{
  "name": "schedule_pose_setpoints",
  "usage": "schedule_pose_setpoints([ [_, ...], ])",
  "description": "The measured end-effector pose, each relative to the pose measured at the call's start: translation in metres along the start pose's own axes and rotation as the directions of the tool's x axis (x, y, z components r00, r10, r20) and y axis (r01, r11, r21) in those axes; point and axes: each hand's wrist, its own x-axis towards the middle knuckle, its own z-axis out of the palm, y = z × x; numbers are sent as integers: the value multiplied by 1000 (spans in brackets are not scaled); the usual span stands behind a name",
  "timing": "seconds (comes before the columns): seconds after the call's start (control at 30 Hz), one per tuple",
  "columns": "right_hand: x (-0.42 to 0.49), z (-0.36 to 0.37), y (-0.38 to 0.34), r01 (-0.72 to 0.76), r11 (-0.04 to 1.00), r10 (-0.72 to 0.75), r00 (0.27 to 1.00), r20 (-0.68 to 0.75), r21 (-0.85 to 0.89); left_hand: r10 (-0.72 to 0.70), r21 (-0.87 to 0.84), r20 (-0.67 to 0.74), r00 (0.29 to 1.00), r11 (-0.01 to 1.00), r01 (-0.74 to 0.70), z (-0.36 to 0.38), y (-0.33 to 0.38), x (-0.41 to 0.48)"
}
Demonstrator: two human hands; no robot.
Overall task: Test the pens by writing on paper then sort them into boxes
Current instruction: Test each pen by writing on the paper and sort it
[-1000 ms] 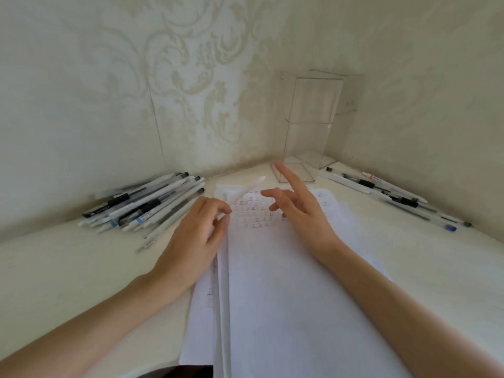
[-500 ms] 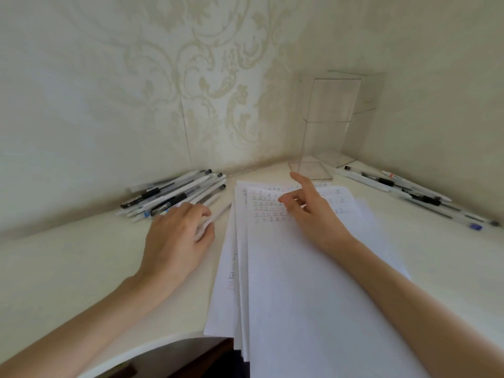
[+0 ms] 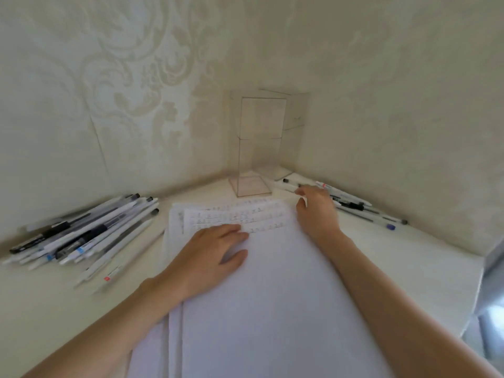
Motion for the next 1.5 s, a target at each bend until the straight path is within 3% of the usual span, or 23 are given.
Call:
schedule_pose_setpoints([
  [0.2, 23, 3, 16, 73, 963, -39, 990, 137, -258, 15, -20, -31, 999, 1000, -16, 6, -4, 4],
  [0.4, 23, 4, 18, 57, 917, -13, 993, 113, -394, 16, -23, -34, 999, 1000, -17, 7, -4, 3],
  [0.47, 21, 2, 17, 40, 919, 4, 994, 111, -392, 16, -17, -28, 999, 1000, -17, 8, -5, 3],
  [0.6, 15, -8, 10, -28, 982, 34, 999, 26, -187, 19, -15, -19, 1000, 1000, -19, 7, -4, 3],
  [0.7, 4, -19, -4, 80, 990, -89, 993, -76, -113, 20, -11, -19, 1000, 1000, -20, 7, -3, 2],
  [0.8, -15, -19, -19, 137, 973, -164, 976, -140, -183, 16, -9, -17, 1000, 1000, -16, 5, -2, 3],
  [0.97, -30, -8, -26, 149, 913, -152, 988, 20, -380, 13, -5, -18, 1000, 1000, -13, 4, -1, 3],
  [1.07, -34, -1, -27, 180, 938, -224, 967, -121, -295, 11, -2, -12, 1000, 1000, -11, 3, -1, 2],
  [1.17, -34, -2, -28, 250, 936, -294, 942, -162, -247, 17, -9, -26, 1000, 1000, -17, 2, 0, 2],
  [1.33, -33, -20, -40, 460, 875, -411, 870, -274, 150, 69, -40, -109, 992, 996, -74, -4, 8, -2],
  [1.4, -42, -26, -54, 389, 830, -289, 913, -286, 401, 110, -39, -79, 991, 993, -114, -9, 12, -7],
  [1.5, -52, -24, -73, 93, 765, -60, 996, -73, 637, 161, -49, 34, 986, 986, -159, -12, 18, -16],
])
